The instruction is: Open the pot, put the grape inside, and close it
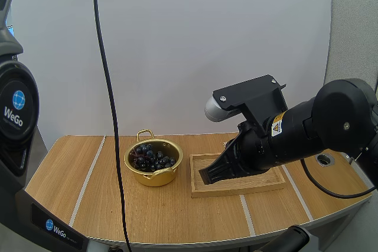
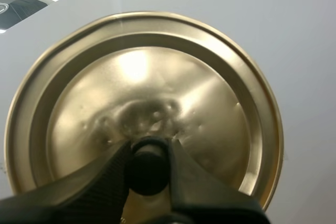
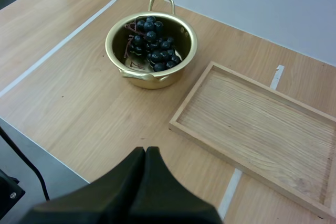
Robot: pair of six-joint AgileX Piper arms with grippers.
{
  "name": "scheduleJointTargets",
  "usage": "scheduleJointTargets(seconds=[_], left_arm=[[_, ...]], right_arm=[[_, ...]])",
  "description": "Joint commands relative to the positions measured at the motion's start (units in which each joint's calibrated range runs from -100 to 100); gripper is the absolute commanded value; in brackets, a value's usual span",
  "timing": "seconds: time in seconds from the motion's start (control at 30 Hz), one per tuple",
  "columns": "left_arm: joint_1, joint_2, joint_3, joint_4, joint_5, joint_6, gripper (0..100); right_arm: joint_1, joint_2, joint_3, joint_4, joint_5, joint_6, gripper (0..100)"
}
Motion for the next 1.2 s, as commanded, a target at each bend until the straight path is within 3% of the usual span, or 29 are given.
scheduleJointTargets(seconds=[0.0, 1.17], left_arm=[[-0.08, -0.3, -0.35, 0.5, -2.08, -0.51, 0], [-0.08, 0.67, 1.17, -0.36, 5.26, 2.35, 0]], right_arm=[[-0.25, -0.58, 0.37, 1.72, 0.84, -0.41, 0], [-0.25, -0.58, 0.37, 1.74, -7.32, -0.41, 0]])
